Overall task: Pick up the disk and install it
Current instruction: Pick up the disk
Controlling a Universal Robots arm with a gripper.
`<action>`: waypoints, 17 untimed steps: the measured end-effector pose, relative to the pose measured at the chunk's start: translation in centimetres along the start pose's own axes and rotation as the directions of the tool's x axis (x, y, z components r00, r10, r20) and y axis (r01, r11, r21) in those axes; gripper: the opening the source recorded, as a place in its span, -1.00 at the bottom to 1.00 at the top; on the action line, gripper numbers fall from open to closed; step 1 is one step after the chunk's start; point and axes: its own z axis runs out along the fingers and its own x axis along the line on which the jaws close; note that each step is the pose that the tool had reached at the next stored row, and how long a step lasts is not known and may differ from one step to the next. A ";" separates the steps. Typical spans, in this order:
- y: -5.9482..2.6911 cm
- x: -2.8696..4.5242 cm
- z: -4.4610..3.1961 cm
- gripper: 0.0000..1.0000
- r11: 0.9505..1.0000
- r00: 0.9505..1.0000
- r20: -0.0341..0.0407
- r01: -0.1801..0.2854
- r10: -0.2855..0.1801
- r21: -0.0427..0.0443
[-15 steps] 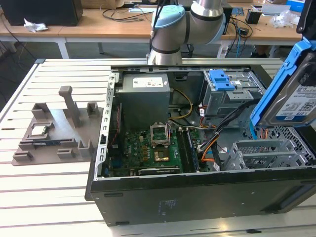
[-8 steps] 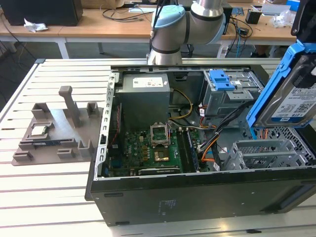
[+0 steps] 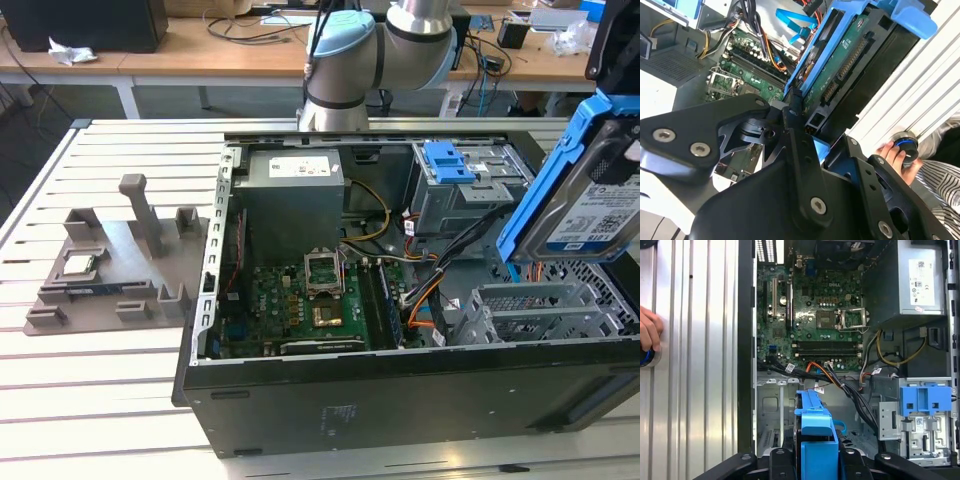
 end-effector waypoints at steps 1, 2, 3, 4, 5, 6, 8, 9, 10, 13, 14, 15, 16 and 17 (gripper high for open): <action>0.00 0.00 0.08 -0.27 1.000 1.000 0.000 0.000 0.000 0.000; -0.01 0.01 0.19 -0.27 1.000 1.000 0.000 0.000 0.000 0.000; -0.03 0.03 0.49 -0.27 1.000 1.000 0.000 0.000 0.000 0.000; -0.04 0.04 0.66 -0.27 1.000 1.000 0.000 0.000 0.000 0.000; -0.05 0.05 0.89 -0.27 1.000 1.000 0.000 0.000 0.000 0.000; -0.05 0.06 1.14 -0.27 1.000 1.000 0.000 0.000 0.000 0.000; -0.07 0.13 1.61 -0.27 1.000 1.000 0.000 0.000 0.000 0.000; -0.07 0.49 1.90 -0.27 1.000 1.000 0.000 0.000 0.000 0.000; -0.04 0.76 1.97 -0.27 1.000 1.000 -0.001 0.000 0.000 0.000; 0.08 1.39 2.10 -0.27 1.000 1.000 -0.001 0.000 0.000 0.000; 0.15 1.45 2.15 -0.27 1.000 1.000 -0.001 0.000 0.000 0.000; 0.19 1.48 2.18 -0.27 1.000 1.000 -0.002 0.000 0.000 0.000; 0.21 1.49 2.21 -0.27 1.000 1.000 -0.002 0.000 0.000 0.000; 0.21 1.49 2.21 -0.27 1.000 1.000 -0.002 0.000 0.000 0.000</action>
